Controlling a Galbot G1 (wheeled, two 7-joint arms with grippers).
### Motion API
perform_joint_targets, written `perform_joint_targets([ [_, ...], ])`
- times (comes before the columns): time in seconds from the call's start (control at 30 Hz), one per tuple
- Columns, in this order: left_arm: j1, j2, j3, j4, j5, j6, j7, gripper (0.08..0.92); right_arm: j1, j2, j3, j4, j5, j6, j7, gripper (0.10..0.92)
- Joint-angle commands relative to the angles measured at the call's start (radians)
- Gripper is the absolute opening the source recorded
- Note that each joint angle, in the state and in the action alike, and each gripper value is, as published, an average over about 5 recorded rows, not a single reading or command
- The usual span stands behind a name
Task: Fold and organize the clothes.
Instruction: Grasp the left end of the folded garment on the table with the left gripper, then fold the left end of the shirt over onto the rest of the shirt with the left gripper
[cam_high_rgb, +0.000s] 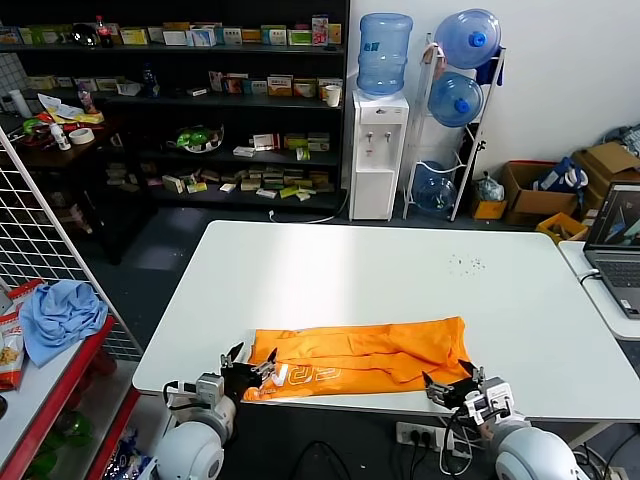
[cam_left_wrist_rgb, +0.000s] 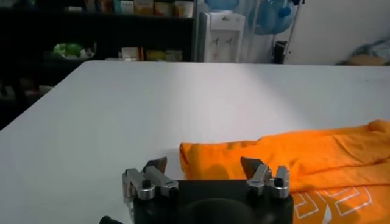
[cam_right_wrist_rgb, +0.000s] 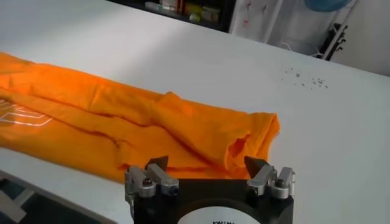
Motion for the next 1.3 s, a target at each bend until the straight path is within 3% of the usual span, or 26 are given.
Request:
perform_joint_targets([
  [0.03,-0.021,-0.020,0.000,0.075,-0.121,0.041,-0.014,0.822,-0.013,0.003,0.001,0.009,-0.002,0.001,0.000,0.822],
  [0.23,-0.025,-0.019,0.001,0.068,-0.141,0.048,-0.013,0.788,-0.024,0.006,-0.001,0.015,-0.006,-0.002,-0.002,0.823],
  [0.87,-0.047,-0.001,-0.012,0.027,-0.173,0.051,-0.027,0.248,-0.018,0.019,-0.009,0.032,-0.006,-0.005,0.008,0.823],
  [1.03,-0.106,0.047,-0.069,0.067,-0.230,0.064,-0.051,0.127,-0.010,0.024,-0.008,0.044,-0.011,0.002,0.016,0.823],
  [1.3,-0.233,0.193,-0.146,0.199,-0.277,0.075,-0.057,0.115,-0.003,0.038,-0.011,0.044,-0.061,0.041,0.020,0.823],
])
